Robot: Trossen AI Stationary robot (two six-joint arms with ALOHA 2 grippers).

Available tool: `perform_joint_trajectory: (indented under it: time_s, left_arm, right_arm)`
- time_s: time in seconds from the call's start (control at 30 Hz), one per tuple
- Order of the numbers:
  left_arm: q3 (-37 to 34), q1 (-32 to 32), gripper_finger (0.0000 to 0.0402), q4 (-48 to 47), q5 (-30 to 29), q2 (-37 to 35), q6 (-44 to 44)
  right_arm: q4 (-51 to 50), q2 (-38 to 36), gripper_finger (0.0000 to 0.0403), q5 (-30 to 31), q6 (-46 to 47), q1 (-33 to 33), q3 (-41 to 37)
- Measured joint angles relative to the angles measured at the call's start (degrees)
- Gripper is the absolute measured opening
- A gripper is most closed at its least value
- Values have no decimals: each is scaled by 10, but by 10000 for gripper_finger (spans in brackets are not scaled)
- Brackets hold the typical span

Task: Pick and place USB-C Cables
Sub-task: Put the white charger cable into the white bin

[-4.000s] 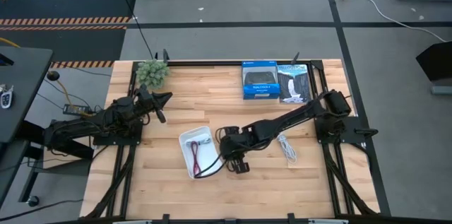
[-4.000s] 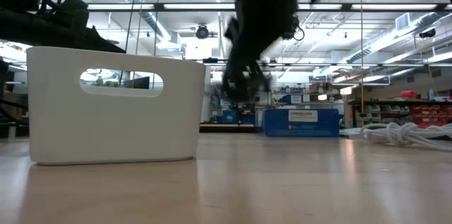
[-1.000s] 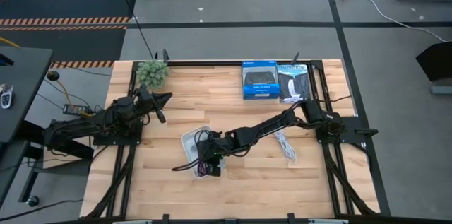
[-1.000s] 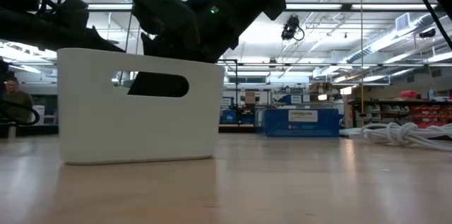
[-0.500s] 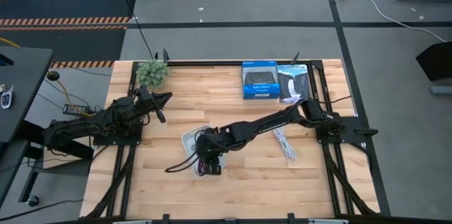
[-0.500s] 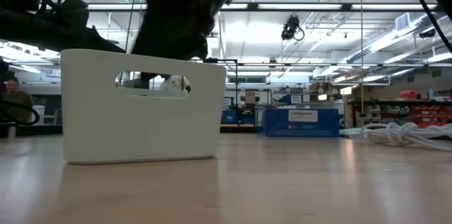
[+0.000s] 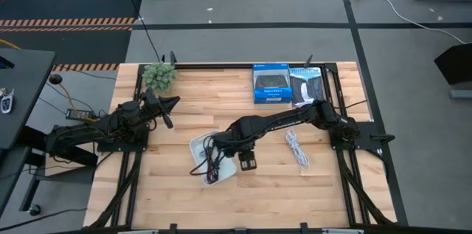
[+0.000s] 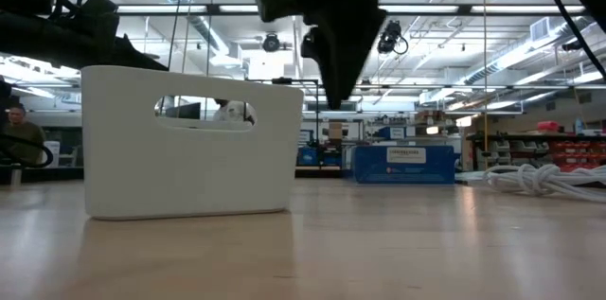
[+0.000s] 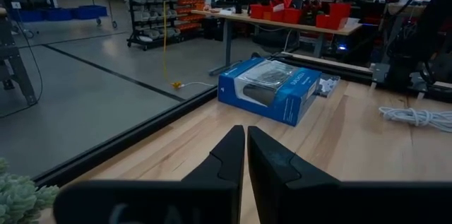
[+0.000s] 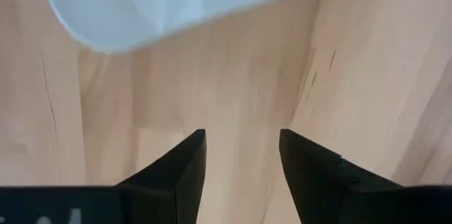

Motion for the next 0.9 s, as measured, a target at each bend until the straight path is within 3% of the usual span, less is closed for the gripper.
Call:
perform_joint_trajectory:
  time_s: [0.23,0.7,0.9]
  left_arm:
    - [0,0,25,0,0,0,0]
    - [0,0,25,0,0,0,0]
    - [0,0,25,0,0,0,0]
  right_arm:
    - [2,-64,186,0,17,2,-80]
    - [107,-277,188,2,223,-26,-467]
    - [132,-375,201,-29,292,-56,-598]
